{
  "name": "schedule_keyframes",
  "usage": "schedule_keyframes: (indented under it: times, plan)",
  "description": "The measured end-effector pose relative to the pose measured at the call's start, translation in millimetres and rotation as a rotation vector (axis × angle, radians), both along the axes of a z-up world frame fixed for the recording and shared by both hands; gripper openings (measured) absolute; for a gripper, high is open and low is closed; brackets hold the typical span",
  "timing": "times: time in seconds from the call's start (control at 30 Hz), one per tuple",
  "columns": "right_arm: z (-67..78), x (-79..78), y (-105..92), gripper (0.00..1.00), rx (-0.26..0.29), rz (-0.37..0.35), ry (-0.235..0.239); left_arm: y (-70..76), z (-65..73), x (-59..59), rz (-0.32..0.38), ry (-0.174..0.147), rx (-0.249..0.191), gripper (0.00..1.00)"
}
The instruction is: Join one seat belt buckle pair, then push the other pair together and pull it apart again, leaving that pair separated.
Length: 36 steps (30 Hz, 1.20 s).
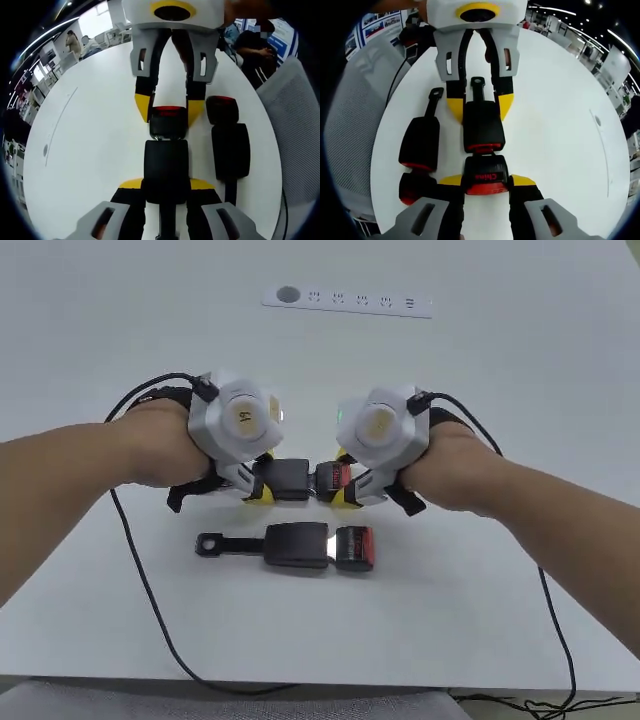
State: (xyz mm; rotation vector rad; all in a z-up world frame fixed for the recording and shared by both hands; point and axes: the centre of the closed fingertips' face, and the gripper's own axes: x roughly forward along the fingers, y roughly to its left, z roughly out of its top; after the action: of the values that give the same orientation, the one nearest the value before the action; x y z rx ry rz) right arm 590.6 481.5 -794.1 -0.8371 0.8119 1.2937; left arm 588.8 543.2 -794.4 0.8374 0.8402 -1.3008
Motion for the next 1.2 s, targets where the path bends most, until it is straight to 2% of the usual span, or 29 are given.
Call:
schedule_keyframes:
  times: [0.33, 0.7, 0.97, 1.07, 1.2]
  plan:
    - [0.7, -1.2, -0.2, 0.3, -0.006, 0.0, -0.004, 0.5, -0.7, 0.0, 0.004, -0.004, -0.008, 0.31]
    - [0.7, 0.4, -0.9, 0.31, -0.002, -0.007, 0.008, 1.5, -0.8, 1.6, 0.014, 0.006, 0.03, 0.31]
    - [-1.6, 1.4, -12.0, 0.31, -0.034, -0.007, 0.001, 1.5, -0.9, 2.8, 0.021, 0.006, 0.028, 0.31]
    - [-0.8, 1.9, -16.5, 0.31, -0.006, 0.0, -0.004, 1.1, 0.3, 0.8, 0.026, 0.006, 0.017, 0.31]
    - [0.5, 2.0, -20.3, 0.32, -0.001, 0.0, -0.013, 0.8, 0.5, 0.6, 0.022, 0.002, 0.018, 0.32]
